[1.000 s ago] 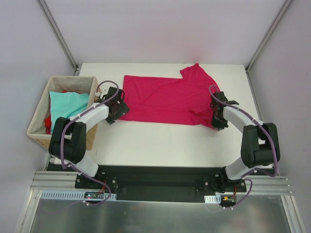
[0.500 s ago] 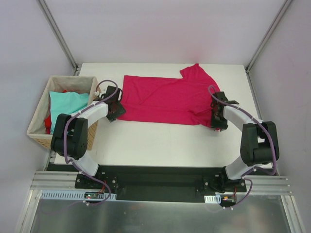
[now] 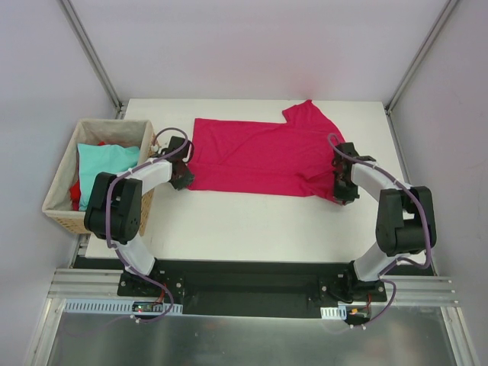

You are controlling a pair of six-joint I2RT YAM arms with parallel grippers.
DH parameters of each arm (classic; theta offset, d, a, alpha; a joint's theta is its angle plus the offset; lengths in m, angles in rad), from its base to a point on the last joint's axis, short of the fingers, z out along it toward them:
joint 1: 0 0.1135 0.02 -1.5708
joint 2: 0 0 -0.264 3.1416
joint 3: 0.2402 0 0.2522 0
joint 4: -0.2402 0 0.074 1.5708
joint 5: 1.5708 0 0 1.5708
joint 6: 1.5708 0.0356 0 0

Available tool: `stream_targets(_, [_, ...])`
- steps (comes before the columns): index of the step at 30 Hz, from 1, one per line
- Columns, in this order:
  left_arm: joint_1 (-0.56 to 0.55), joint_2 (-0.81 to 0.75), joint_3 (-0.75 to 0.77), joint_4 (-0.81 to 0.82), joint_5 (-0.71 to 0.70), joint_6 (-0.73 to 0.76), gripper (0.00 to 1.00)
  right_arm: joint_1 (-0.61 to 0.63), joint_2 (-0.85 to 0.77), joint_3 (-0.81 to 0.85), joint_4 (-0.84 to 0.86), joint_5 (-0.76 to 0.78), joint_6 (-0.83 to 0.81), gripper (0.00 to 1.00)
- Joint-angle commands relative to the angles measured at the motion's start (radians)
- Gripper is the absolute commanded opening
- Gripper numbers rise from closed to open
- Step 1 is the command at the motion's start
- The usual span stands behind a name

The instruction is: Fold and stack the t-shirts

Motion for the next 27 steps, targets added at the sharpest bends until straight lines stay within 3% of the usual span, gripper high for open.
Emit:
stream_targets(1, [0.012, -0.012, -0.008, -0.002, -0.057, 0.007, 0.08, -0.017, 0.019, 0.048, -0.015, 0.022, -0.033, 0.10])
stream_targets(2, [0.012, -0.016, -0.010, -0.002, -0.061, 0.007, 0.04, -0.019, 0.022, 0.053, -0.018, 0.028, -0.037, 0.02])
stream_targets(3, [0.012, -0.020, -0.014, 0.000, -0.069, 0.012, 0.01, -0.023, 0.025, 0.063, -0.021, 0.039, -0.043, 0.01])
stream_targets(15, [0.022, -0.063, -0.044, -0.002, -0.123, 0.049, 0.00, -0.112, -0.042, 0.099, -0.015, 0.039, -0.140, 0.01])
stream_targets(19, [0.022, -0.070, -0.053, 0.000, -0.115, 0.053, 0.00, -0.125, -0.067, 0.089, -0.023, -0.110, -0.114, 0.00])
stream_targets(20, [0.022, -0.073, -0.053, 0.000, -0.115, 0.050, 0.00, -0.126, -0.080, 0.074, -0.020, -0.166, -0.106, 0.04])
stream_targets(22, [0.022, -0.070, -0.056, -0.002, -0.117, 0.052, 0.00, -0.112, -0.136, 0.016, -0.003, -0.260, -0.083, 0.24])
stream_targets(25, [0.022, -0.073, -0.059, -0.002, -0.129, 0.053, 0.00, -0.091, -0.232, -0.071, 0.017, -0.315, -0.089, 0.36])
stream_targets(27, [0.022, -0.072, -0.061, -0.002, -0.140, 0.052, 0.00, -0.091, -0.274, -0.107, 0.025, -0.381, -0.100, 0.38])
